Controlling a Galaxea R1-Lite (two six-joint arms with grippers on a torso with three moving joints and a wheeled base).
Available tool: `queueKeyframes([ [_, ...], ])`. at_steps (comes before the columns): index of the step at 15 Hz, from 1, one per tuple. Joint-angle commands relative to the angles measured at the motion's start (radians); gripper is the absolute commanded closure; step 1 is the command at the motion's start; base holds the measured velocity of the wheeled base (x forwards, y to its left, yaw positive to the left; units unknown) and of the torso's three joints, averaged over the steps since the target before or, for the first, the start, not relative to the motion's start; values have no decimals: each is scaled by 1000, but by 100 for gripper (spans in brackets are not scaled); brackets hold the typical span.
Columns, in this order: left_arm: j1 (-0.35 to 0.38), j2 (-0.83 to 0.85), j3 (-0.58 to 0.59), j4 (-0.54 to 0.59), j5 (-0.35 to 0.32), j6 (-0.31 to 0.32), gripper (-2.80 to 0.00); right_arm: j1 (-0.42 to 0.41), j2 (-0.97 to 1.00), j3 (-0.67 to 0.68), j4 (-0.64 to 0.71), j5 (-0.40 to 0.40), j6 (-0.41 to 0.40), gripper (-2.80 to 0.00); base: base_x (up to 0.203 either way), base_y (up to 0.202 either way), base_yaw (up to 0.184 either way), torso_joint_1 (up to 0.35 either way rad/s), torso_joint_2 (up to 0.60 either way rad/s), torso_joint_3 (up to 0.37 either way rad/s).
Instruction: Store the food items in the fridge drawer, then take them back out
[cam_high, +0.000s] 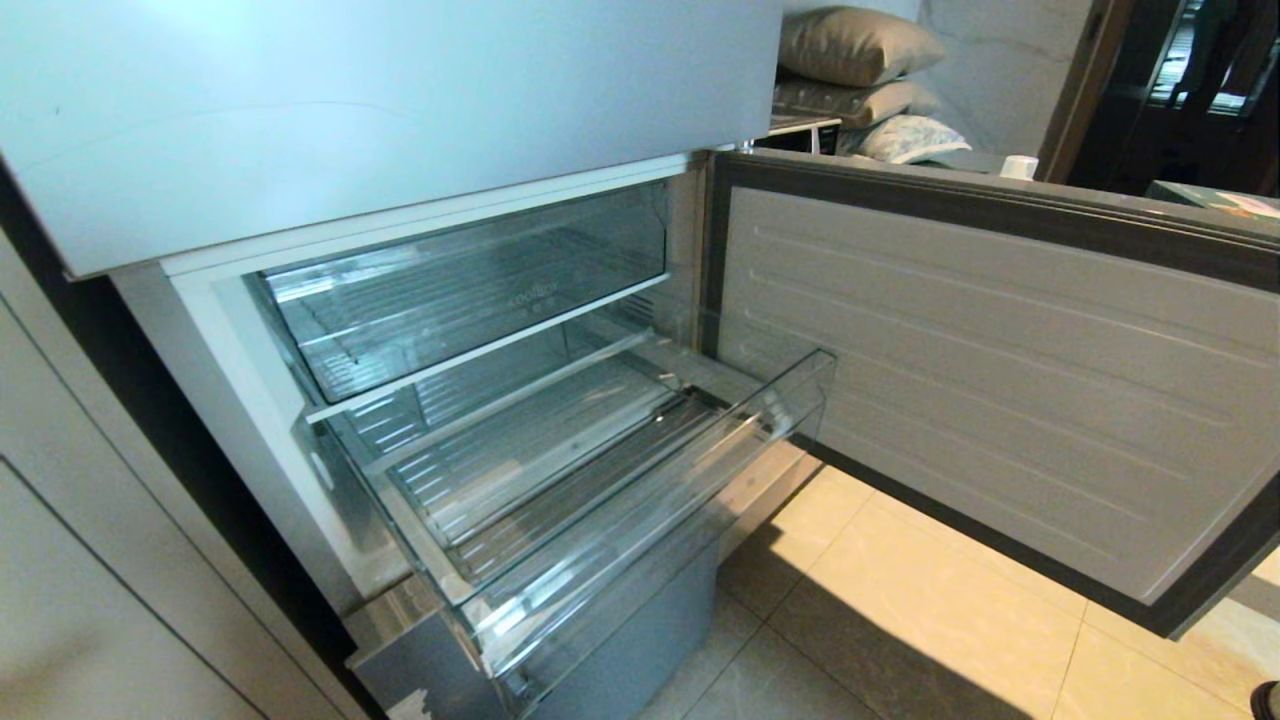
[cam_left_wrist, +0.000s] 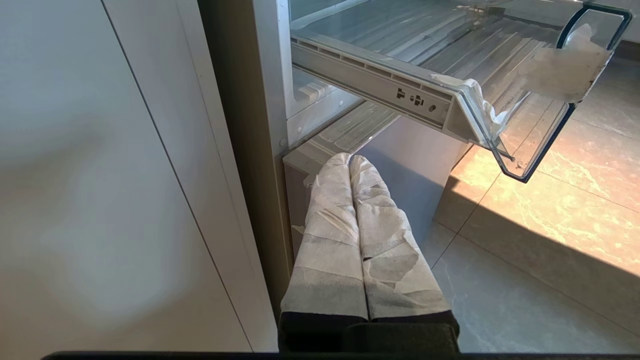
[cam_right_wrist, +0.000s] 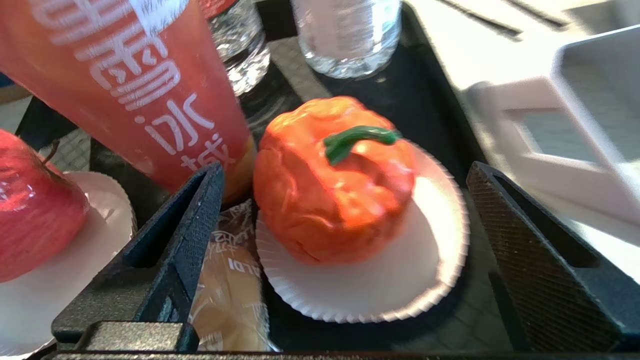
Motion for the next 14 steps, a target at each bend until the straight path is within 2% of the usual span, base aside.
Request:
queueKeyframes([
  [1,0,2,2,0,0,0,0,8,25,-13,-3,13,2,-280,0,0,0,0,0,0],
  [10,0,2,2,0,0,0,0,16,65,-61,0,27,6,-280,0,0,0,0,0,0],
  [11,0,2,2,0,0,0,0,17,63,-59,0,27,6,0,0,0,0,0,0,0],
  [14,0,2,2,0,0,0,0,19,60,-59,0,27,6,0,0,0,0,0,0,0],
])
